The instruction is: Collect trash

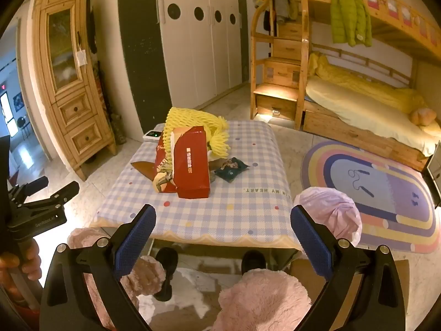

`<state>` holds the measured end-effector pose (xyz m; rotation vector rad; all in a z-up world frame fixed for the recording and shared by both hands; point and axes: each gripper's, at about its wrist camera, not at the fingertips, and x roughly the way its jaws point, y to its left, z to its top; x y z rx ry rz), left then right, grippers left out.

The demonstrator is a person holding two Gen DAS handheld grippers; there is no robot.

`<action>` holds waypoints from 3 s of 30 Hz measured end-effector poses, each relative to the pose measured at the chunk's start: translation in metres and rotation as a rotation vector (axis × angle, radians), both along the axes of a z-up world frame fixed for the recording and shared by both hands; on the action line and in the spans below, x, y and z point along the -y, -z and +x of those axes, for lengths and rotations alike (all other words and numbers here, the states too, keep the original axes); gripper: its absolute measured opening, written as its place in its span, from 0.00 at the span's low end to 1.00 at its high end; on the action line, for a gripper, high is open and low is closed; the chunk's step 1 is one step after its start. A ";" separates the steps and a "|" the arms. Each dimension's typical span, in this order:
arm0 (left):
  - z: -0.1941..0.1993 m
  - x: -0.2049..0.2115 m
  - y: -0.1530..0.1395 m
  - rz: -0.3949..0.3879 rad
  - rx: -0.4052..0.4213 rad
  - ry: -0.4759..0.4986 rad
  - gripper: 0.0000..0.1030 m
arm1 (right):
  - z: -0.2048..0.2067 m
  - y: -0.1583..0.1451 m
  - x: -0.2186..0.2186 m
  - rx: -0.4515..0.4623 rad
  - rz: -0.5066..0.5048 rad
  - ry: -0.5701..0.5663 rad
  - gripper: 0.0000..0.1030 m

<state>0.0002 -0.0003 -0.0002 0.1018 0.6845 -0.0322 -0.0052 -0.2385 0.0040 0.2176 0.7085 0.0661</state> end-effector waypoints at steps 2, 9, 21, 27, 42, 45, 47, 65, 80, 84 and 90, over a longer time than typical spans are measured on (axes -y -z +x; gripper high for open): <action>0.000 0.000 0.000 -0.002 0.000 -0.001 0.93 | 0.000 0.000 0.001 0.001 0.001 -0.001 0.94; 0.000 0.002 0.000 -0.002 0.001 0.005 0.93 | -0.002 -0.003 0.001 0.001 0.000 0.000 0.94; 0.000 0.000 0.000 -0.007 -0.001 -0.001 0.93 | -0.004 -0.009 0.001 -0.001 0.001 -0.002 0.94; 0.000 0.000 0.000 -0.006 -0.001 -0.002 0.93 | -0.001 -0.005 0.000 -0.001 0.001 0.000 0.94; 0.039 -0.007 0.034 -0.008 -0.042 -0.011 0.93 | 0.034 0.013 -0.005 -0.018 0.067 -0.084 0.94; 0.053 -0.005 0.045 -0.024 -0.059 -0.007 0.93 | 0.055 0.027 -0.007 -0.014 0.100 -0.111 0.94; 0.062 -0.003 0.053 -0.032 -0.069 -0.002 0.93 | 0.069 0.036 -0.010 -0.017 0.125 -0.126 0.94; 0.149 0.015 0.082 0.023 -0.009 0.038 0.93 | 0.149 0.073 -0.031 0.024 0.058 -0.226 0.93; 0.152 0.019 0.095 -0.042 -0.032 0.155 0.73 | 0.196 0.114 -0.046 -0.094 0.126 -0.377 0.57; 0.148 0.018 0.096 -0.062 -0.023 0.170 0.72 | 0.203 0.118 -0.048 -0.120 0.127 -0.386 0.58; 0.141 0.022 0.095 -0.061 -0.007 0.189 0.72 | 0.179 0.117 -0.044 -0.127 0.169 -0.405 0.21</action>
